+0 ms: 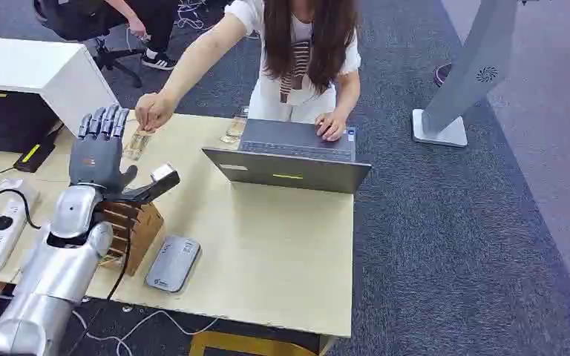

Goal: Pass the card to the sensor for recognition and then transmit it.

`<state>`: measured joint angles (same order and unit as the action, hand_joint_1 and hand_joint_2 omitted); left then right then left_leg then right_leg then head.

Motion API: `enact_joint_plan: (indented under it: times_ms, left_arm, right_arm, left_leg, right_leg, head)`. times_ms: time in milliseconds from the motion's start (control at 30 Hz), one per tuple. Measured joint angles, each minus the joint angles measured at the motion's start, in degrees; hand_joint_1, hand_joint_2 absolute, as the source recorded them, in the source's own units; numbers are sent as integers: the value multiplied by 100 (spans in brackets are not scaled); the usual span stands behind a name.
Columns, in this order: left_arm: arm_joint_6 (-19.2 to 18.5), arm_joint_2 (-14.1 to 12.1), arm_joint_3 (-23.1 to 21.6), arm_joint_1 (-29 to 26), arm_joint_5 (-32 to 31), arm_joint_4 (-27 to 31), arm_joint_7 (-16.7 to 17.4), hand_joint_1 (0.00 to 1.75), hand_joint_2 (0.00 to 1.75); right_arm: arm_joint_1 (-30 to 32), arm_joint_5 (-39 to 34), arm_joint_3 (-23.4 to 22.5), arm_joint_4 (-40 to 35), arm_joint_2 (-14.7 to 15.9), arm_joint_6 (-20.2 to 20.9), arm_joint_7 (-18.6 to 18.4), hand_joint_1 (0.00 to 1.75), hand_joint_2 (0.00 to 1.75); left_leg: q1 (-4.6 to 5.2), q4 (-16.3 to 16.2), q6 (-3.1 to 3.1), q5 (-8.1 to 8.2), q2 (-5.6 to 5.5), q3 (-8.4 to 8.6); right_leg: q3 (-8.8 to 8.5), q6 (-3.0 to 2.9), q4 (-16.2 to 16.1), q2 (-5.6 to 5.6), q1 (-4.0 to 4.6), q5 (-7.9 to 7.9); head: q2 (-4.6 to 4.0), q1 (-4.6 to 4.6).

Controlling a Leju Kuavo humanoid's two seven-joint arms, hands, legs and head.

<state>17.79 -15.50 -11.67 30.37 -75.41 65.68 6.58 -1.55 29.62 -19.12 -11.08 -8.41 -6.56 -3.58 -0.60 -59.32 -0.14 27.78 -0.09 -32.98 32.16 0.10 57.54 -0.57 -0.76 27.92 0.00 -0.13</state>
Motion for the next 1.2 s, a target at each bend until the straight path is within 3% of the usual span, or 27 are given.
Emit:
enact_joint_plan:
  times_ms: [400, 433, 1200]
  left_arm:
    - [-20, 122, -192, -1, 2, -4, 0, 0, 175]
    - [-24, 129, -197, -1, 2, -4, 0, 175, 175]
    - [-100, 256, -402, -7, 238, -4, -114, 175, 175]
  right_arm:
    - [2, 7, 0, 0, 2, 2, 7, 0, 175]
    - [2, 7, 0, 0, 2, 2, 7, 0, 175]
    - [6, 76, 0, 2, 7, 7, 22, 0, 175]
  left_leg:
    - [0, 0, 0, 0, 0, -1]
    - [0, 0, 0, 0, 0, -1]
    - [0, 0, 0, 0, 0, -3]
  right_leg:
    - [0, 0, 0, 0, 0, 0]
    - [0, 0, 0, 0, 0, 0]
    - [0, 0, 0, 0, 0, 0]
  head:
    - [0, 0]
    - [0, 2]
    - [0, 0]
